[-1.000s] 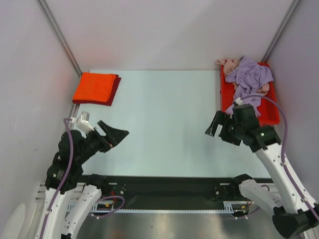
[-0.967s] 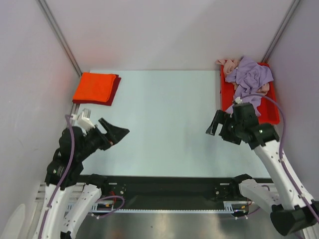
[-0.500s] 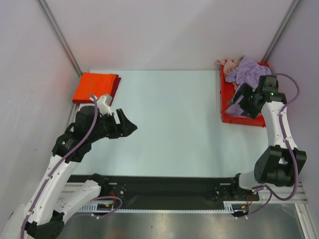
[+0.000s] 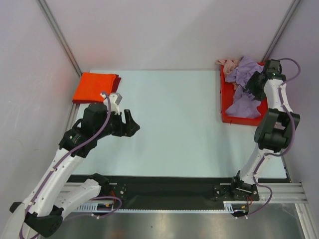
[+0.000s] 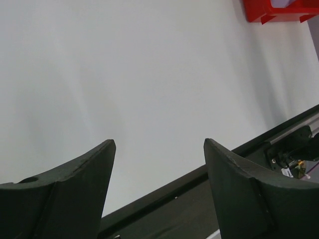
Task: Fold and stack the t-shirts
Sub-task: Grab the tshirt from the pile
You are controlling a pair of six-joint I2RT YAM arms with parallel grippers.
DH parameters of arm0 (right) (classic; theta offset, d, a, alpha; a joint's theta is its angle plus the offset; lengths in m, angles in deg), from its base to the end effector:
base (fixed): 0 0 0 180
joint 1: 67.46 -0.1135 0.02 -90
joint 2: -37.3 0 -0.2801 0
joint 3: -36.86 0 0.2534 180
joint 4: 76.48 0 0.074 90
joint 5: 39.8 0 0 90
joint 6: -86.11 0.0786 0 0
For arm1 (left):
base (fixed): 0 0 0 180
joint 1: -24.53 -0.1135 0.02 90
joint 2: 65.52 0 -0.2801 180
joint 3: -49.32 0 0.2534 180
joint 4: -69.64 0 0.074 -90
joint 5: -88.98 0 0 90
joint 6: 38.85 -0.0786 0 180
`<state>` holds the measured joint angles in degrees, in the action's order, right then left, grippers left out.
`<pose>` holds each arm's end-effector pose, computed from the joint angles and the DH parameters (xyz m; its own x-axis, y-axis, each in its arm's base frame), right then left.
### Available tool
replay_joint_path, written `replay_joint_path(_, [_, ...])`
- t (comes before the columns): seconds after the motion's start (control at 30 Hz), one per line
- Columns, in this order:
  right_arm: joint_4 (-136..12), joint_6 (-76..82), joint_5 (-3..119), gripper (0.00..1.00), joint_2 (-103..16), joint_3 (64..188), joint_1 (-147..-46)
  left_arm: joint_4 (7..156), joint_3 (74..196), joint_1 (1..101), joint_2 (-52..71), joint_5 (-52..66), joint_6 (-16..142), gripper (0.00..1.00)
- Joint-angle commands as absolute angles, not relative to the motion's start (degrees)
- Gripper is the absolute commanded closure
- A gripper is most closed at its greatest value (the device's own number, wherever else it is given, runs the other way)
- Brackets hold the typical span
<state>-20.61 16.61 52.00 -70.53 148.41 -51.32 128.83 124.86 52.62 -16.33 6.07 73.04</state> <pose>0.4351 -0.1233 0.2761 -0.6196 0.5437 -0.5661 0.5085 0.8275 0.2381 0.1646 -0.0988 0.3555 -0.6522 -0.0713 -0.7547 0.3401 0.8622 -0.3754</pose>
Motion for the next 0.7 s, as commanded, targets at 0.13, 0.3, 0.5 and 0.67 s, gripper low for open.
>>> replay_joint_path(0.13, [-17.6,12.9,42.5,0.31,-79.8,159.5,-53.6,125.8,123.8,53.0,-16.3,6.3,67.8,0.23])
replay_joint_path(0.3, [-13.4,12.2,43.4,0.31,-85.1,164.7,-54.7,126.7,125.1,53.0,-16.1,6.4,67.2,0.22])
replay_joint_path(0.5, [-14.6,11.5,39.7,0.5,-83.8,161.8,-56.1,127.1,125.8,52.9,-16.0,5.9,66.8,0.23])
replay_joint_path(0.67, [-14.4,10.6,38.6,0.42,-85.4,162.3,-55.9,127.1,125.4,52.9,-16.4,6.6,67.0,0.22])
